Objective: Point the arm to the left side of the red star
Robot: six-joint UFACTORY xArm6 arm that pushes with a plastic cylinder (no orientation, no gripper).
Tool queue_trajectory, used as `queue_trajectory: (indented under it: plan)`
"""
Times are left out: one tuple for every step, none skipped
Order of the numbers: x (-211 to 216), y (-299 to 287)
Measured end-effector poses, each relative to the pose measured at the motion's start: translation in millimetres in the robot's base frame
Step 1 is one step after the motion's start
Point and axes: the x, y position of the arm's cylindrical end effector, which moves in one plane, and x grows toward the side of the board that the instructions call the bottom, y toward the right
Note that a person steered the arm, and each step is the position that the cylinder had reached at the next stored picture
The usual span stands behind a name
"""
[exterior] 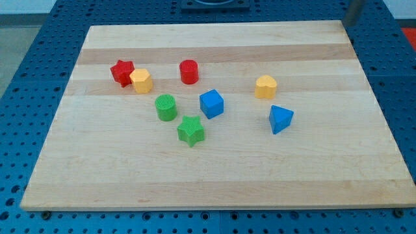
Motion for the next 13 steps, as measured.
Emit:
queue_trajectory:
  plan:
    - [-0.4, -18.9]
    - [5.4, -52.0]
    - [22.4, -83.8]
    - [22.4, -136.3]
    - [22.5, -191.4]
    - [22.0, -249.5]
    - [19.9, -301.1]
    - [16.4, -354.2]
    - [16.5, -395.0]
    - [25.1, -427.1]
    - [37.8, -458.6]
    - [45.3, -494.6]
    - [46.8, -550.1]
